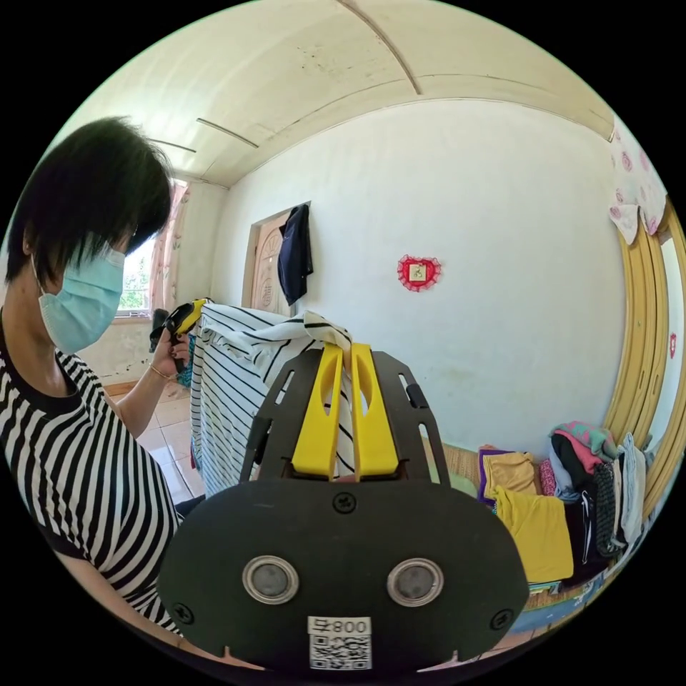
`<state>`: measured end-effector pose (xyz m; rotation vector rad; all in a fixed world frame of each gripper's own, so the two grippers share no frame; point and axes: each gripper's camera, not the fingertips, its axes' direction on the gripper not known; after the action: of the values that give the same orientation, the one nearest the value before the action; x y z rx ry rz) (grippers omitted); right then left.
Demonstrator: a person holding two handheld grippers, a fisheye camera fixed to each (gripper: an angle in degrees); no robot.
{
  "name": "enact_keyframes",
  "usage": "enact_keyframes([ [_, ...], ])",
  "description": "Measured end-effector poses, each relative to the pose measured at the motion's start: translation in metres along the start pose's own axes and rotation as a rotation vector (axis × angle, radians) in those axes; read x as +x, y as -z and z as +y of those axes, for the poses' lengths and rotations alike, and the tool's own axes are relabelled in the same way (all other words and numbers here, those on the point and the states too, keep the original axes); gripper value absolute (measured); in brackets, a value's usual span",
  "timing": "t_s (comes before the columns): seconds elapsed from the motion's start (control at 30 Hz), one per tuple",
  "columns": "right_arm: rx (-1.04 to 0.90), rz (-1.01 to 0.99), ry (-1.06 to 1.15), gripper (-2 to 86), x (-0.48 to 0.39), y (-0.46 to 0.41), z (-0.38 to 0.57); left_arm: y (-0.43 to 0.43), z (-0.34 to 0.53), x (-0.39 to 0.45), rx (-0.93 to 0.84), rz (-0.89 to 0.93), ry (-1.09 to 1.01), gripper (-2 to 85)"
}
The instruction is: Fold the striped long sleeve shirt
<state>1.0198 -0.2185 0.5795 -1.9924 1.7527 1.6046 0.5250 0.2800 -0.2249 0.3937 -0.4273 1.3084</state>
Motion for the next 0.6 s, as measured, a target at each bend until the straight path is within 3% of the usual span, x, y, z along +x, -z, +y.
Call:
enact_keyframes([
  [0.3, -0.039, 0.019, 0.040, 1.8, 0.044, -0.110, -0.046, -0.025, 0.015, -0.042, -0.050, -0.138, -0.029, 0.8],
  [0.47, -0.202, -0.008, -0.017, 2.0, 0.119, -0.282, -0.068, -0.093, 0.026, -0.140, -0.172, -0.274, 0.050, 0.9],
  [0.6, -0.381, -0.042, -0.092, 2.1, 0.177, -0.436, -0.062, -0.165, 0.066, -0.266, -0.303, -0.425, 0.238, 1.2],
])
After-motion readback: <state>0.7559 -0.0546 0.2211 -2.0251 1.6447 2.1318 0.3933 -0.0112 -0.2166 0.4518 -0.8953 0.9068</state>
